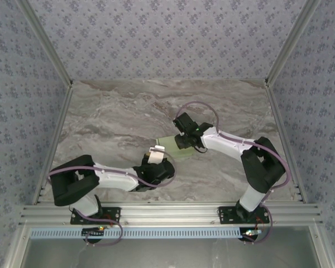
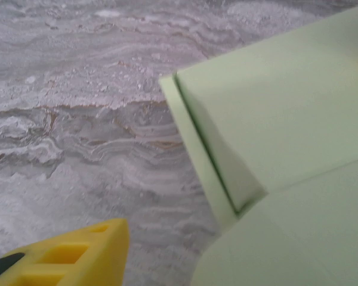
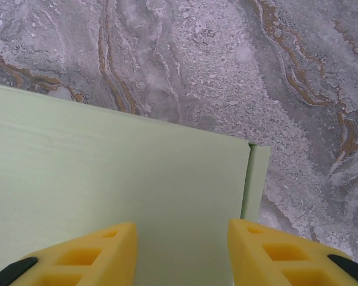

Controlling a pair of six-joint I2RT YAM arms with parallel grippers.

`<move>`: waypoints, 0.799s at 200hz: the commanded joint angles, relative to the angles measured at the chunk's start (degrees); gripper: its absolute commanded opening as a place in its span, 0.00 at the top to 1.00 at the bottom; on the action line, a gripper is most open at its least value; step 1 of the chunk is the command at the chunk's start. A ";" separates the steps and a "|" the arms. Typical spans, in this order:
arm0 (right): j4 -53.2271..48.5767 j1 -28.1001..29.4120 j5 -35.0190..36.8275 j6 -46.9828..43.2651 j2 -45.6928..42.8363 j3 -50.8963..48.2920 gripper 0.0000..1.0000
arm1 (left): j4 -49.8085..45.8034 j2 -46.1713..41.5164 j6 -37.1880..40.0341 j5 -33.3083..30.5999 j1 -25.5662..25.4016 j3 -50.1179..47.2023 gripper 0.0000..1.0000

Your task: Fold the paper box

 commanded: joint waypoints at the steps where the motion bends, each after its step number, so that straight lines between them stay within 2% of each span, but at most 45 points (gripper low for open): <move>1: -3.10 -0.01 1.41 -1.35 1.86 1.31 0.54 | -7.01 -6.15 -0.30 5.92 -0.51 -2.72 0.44; 50: -2.48 0.07 0.80 -2.56 2.55 2.17 0.54 | -17.97 -24.14 4.41 14.15 -0.02 -5.31 0.33; 60: -2.45 0.08 0.71 -2.81 2.28 2.25 0.54 | -18.46 -26.82 5.73 18.44 2.32 -4.92 0.31; 72: -2.47 0.20 0.74 -3.09 1.44 2.31 0.54 | -17.78 -28.22 6.80 26.77 8.23 -3.97 0.30; 93: -2.14 0.09 0.02 -2.87 -1.72 1.51 0.53 | -14.56 -25.06 8.40 37.50 18.11 -1.37 0.30; 117: -1.09 -1.43 -4.54 -0.85 -6.42 -1.35 0.51 | -10.96 -16.85 9.71 42.40 25.01 2.63 0.30; 140: 1.17 -5.12 -12.83 0.93 -9.90 -5.19 0.48 | -7.61 -9.70 10.43 47.44 28.30 5.83 0.30; 160: 2.05 -8.20 -18.33 2.39 -10.47 -7.81 0.47 | -5.80 -5.13 10.69 50.07 28.81 8.24 0.30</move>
